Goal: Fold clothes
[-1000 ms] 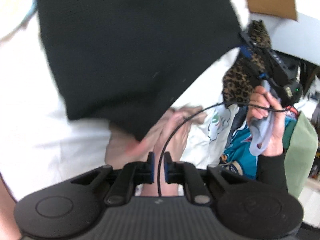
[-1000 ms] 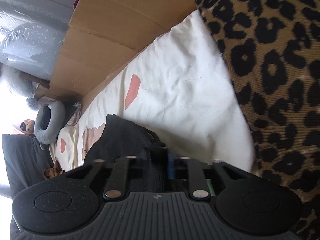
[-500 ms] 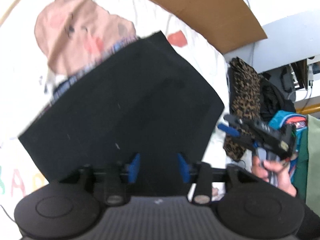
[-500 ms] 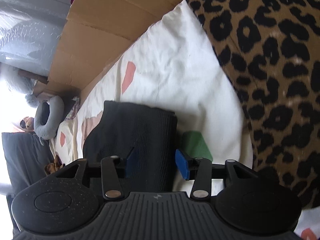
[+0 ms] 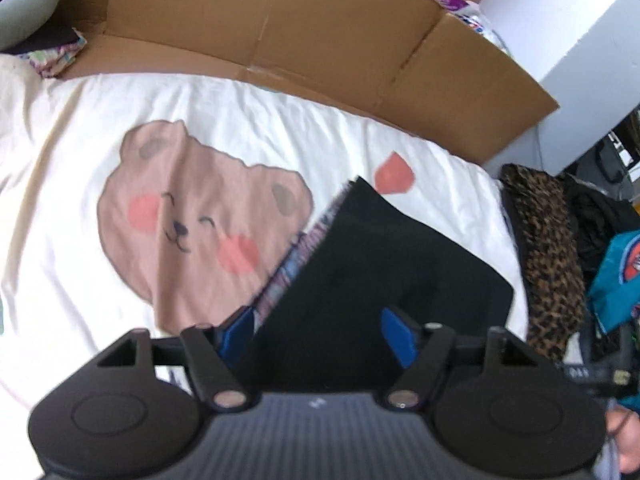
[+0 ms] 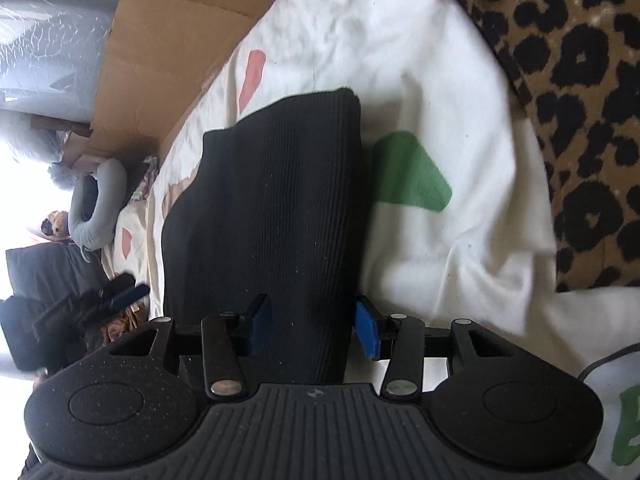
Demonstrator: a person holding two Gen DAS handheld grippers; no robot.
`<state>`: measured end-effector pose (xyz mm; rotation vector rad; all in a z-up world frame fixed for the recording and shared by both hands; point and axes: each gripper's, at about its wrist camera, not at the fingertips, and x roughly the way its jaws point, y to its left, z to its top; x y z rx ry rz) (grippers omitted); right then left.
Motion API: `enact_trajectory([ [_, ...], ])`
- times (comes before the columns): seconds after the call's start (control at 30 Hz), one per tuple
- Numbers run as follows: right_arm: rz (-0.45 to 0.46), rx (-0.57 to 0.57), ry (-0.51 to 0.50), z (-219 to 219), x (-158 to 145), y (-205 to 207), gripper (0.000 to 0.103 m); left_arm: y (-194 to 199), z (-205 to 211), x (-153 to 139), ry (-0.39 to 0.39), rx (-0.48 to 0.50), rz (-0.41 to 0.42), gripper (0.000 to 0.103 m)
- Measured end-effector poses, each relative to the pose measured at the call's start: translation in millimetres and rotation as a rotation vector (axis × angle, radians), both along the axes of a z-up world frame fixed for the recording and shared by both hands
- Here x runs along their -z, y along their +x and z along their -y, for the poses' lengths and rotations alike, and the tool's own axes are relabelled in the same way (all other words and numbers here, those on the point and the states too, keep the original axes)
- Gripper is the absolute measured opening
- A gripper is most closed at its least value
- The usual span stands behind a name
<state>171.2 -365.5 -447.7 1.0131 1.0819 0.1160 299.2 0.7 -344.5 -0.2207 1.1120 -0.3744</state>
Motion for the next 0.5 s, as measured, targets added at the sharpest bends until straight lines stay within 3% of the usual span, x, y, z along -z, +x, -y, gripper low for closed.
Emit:
enact_trajectory([
  [0.27, -0.002, 0.044, 0.043, -2, 4, 0, 0.051, 17, 1, 35, -0.015, -0.009, -0.034, 0.073],
  [0.5, 0.074, 0.081, 0.107, -2, -1, -8, 0.049, 17, -13, 52, -0.085, -0.028, -0.045, 0.059],
])
